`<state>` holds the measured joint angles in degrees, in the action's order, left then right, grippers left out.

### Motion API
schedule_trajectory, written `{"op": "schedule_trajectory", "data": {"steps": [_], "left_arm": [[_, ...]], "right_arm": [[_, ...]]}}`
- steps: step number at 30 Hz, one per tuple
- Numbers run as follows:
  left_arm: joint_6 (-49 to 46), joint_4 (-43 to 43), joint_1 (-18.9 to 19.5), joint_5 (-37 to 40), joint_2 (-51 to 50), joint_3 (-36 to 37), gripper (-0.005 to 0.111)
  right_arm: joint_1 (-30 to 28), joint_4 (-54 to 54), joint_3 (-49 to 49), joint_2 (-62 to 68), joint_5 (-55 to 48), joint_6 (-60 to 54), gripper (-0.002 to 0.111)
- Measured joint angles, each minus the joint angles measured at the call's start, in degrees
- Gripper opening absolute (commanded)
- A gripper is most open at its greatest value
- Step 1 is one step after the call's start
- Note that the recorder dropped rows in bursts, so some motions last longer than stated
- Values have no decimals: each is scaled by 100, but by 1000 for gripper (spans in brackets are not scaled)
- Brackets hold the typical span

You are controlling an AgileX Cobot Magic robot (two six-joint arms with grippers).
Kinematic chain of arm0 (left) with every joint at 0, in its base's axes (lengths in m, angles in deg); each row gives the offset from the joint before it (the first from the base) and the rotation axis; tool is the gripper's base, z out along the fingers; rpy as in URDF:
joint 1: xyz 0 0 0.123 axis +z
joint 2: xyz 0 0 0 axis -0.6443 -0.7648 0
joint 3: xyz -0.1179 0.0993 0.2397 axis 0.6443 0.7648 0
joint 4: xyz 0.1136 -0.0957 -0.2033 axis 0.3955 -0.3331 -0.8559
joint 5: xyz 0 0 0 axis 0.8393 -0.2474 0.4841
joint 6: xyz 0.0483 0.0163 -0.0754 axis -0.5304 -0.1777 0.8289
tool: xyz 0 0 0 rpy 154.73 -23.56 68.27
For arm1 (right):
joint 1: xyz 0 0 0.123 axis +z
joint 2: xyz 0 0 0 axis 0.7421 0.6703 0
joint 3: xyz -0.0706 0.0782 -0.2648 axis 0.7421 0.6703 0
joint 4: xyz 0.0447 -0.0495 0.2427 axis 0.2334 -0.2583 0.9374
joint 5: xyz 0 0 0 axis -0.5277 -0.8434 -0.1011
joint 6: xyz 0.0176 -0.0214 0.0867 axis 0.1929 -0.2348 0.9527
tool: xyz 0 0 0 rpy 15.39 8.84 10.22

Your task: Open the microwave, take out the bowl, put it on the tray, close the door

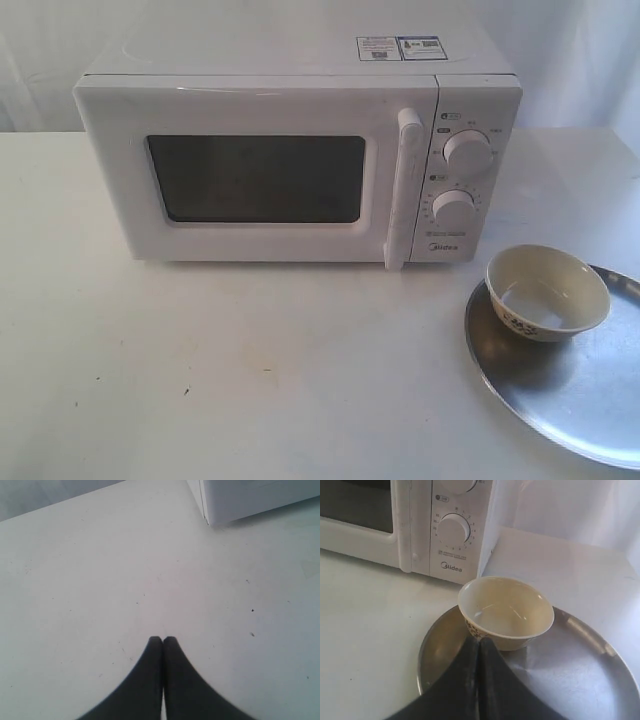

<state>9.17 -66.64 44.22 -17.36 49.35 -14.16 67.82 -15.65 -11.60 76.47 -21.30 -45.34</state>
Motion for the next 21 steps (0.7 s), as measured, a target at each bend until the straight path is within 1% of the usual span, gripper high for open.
{"op": "schedule_trajectory", "data": {"steps": [3,8,12,21], "left_arm": [[0,0,0,0,0,0,0],[0,0,0,0,0,0,0],[0,0,0,0,0,0,0],[0,0,0,0,0,0,0]], "right_arm": [[0,0,0,0,-69,253,0],[0,11,0,0,-92,301,0],[0,11,0,0,-92,-21,0],[0,11,0,0,-92,-146,0]]}}
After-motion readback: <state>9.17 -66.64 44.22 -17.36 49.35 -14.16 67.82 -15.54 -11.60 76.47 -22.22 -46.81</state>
